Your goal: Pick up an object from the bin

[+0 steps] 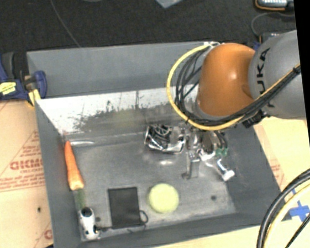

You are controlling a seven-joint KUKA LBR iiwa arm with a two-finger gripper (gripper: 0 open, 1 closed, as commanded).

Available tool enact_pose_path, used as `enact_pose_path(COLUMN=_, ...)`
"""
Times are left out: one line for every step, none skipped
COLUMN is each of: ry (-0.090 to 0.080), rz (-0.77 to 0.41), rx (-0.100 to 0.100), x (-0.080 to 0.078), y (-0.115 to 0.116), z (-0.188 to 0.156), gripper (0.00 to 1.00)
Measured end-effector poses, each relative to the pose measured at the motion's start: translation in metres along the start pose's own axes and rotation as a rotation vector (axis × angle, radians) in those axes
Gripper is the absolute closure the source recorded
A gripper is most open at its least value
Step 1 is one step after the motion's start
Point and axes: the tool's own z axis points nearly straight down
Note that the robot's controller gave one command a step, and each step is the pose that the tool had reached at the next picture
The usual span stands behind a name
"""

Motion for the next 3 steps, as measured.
enact_pose_path(ry=-0.008, rz=0.0, rx=0.0, x=-0.001, y=0.0, z=-0.005, gripper=0.0)
enact_pose_path(ry=-0.013, rz=-0.051, rx=0.001, x=0.023, y=-0.001, z=0.037, gripper=0.0)
enact_pose_path(ry=-0.007, rz=-0.043, rx=0.001, x=0.033, y=0.039, z=0.075, gripper=0.0)
